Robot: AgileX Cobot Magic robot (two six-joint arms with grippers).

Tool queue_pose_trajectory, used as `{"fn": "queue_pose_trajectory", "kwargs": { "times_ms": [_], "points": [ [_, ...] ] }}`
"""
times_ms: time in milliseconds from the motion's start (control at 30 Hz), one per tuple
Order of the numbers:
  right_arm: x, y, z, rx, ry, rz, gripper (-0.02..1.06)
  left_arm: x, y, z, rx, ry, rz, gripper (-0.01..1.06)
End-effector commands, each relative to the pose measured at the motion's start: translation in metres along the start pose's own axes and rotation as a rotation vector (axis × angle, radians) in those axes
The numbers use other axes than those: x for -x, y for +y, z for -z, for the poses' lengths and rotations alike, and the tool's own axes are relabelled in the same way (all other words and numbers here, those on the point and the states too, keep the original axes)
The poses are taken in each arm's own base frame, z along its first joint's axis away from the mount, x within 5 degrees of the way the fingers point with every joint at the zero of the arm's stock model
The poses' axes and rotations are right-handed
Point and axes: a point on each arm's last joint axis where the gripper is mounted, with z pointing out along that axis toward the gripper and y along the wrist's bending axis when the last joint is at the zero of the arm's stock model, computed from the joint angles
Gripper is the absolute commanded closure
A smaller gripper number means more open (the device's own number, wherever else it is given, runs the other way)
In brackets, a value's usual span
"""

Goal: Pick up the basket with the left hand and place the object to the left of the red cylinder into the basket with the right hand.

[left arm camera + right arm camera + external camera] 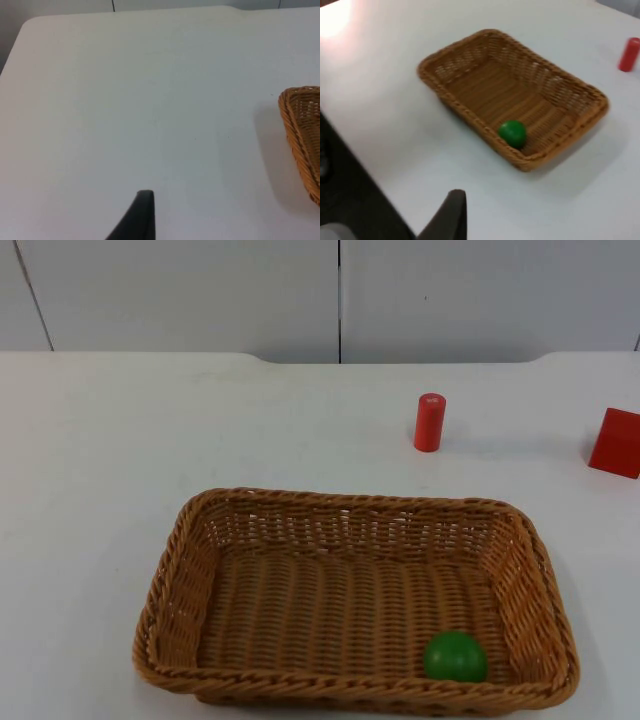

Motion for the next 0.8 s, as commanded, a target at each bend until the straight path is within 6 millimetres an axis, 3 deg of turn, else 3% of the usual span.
{"fn": "queue_pose_trajectory", "kwargs": {
  "times_ms": [0, 367, 767],
  "points": [
    [0.0002, 0.0009, 0.0004, -0.063, -0.011, -0.03, -0.01, -0.0001, -0.001, -0.0007, -0.01, -0.01, 0.003, 0.0],
    [-0.0001, 0.0039, 0.001, -0.4, -0.011, -0.208, -0.01, -0.0001, -0.001, -0.0007, -0.01, -0.01, 0.003, 0.0],
    [0.0, 0.006, 0.0008, -0.625, -0.011, -0.325, -0.01, -0.0001, -0.001, -0.0007, -0.01, -0.01, 0.003, 0.0]
  ]
}}
